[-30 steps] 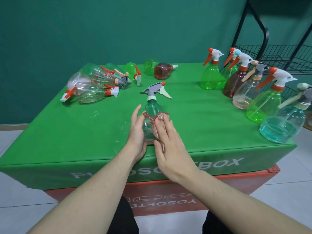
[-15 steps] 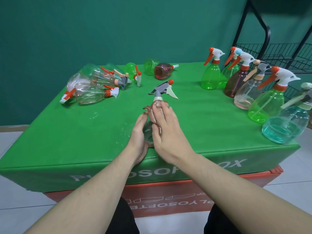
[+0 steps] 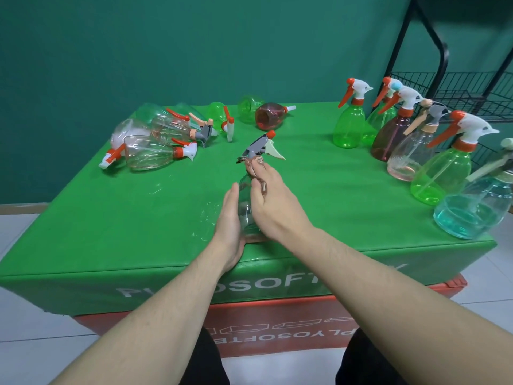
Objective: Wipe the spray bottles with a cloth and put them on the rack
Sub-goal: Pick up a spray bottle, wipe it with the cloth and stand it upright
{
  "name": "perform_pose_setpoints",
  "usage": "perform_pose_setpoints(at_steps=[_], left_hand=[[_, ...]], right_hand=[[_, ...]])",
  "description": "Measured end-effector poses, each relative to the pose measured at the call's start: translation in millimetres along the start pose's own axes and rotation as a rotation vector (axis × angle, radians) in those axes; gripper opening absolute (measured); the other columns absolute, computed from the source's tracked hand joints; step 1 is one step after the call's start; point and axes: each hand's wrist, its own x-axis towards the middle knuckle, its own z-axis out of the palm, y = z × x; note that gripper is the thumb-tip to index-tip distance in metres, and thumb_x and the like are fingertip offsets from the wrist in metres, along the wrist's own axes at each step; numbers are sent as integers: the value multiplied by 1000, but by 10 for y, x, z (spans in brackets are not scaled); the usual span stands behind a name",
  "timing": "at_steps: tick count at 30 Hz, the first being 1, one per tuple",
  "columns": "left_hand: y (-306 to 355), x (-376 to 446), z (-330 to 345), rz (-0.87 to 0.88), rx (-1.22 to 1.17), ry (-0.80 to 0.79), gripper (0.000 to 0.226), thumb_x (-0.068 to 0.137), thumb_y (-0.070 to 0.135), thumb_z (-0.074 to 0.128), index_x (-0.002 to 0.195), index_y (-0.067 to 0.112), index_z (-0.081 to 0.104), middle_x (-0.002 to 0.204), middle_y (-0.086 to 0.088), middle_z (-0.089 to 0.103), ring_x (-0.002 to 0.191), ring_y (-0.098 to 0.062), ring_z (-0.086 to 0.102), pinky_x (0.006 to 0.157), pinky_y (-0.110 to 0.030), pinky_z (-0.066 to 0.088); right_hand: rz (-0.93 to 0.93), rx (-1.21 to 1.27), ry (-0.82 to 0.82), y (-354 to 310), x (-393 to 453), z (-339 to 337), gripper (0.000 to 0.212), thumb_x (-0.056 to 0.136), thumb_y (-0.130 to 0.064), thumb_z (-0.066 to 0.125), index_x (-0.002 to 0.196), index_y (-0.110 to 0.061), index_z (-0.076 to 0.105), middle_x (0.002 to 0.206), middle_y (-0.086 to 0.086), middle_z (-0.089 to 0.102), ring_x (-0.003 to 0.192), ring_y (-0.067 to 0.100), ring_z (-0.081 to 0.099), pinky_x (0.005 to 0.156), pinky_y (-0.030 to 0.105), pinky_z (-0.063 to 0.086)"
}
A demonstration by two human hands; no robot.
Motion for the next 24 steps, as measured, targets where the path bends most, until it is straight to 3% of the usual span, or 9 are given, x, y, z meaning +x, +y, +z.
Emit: perform_pose_setpoints(at_steps=[2, 5, 9, 11, 15, 21, 24], left_hand=[[9, -12, 16, 23, 35, 3, 65, 88, 70, 53, 140, 31, 52, 127, 1, 72, 103, -23, 74, 64, -41, 61], [38, -55, 53, 48, 37, 3, 72, 76, 58, 60, 140, 26, 49, 120, 2, 72, 78, -7, 74, 49, -24, 53], [67, -65, 58, 67, -100, 51, 82, 73, 51, 68, 145, 18, 46, 108, 4, 76, 84, -4, 75, 58, -20, 57], [74, -67, 49, 63, -139, 69, 85, 70, 53, 70, 143, 18, 48, 104, 2, 78, 88, -9, 76, 63, -23, 59], [75, -78, 19, 55, -169, 92, 80, 72, 59, 71, 139, 21, 50, 120, -8, 75, 98, -23, 76, 71, -34, 61], [63, -69, -6, 58, -202, 88, 86, 67, 54, 79, 139, 18, 47, 118, -12, 75, 98, -28, 76, 73, -38, 62], [52, -48, -21, 57, -180, 76, 78, 72, 50, 76, 139, 19, 48, 110, -7, 77, 94, -25, 75, 72, -37, 63]], right_hand=[[-35, -10, 7, 46, -69, 14, 54, 105, -30, 31, 157, -19, 32, 165, 2, 27, 151, 13, 25, 122, 24, 16], [-70, -43, 13, 102, -162, 36, 62, 100, -38, 27, 159, -22, 28, 167, -1, 22, 152, 11, 22, 124, 25, 16], [-103, -125, -2, 113, -308, 118, 70, 96, -47, 19, 162, -23, 18, 170, -3, 10, 155, 11, 10, 126, 35, 17], [-100, -129, 4, 122, -401, 158, 69, 97, -45, 19, 162, -23, 16, 171, -3, 8, 156, 12, 8, 126, 42, 19], [-77, -162, -43, 146, -585, 158, 67, 98, -46, 18, 162, -31, 5, 170, -11, -4, 156, 10, 1, 124, 52, 18], [-84, -210, -95, 148, -774, 139, 72, 94, -51, 10, 162, -32, -4, 168, -13, -16, 155, 7, -9, 126, 53, 9], [-66, -194, -95, 167, -787, 133, 72, 93, -52, 8, 161, -32, -5, 168, -14, -16, 155, 5, -10, 126, 53, 8]])
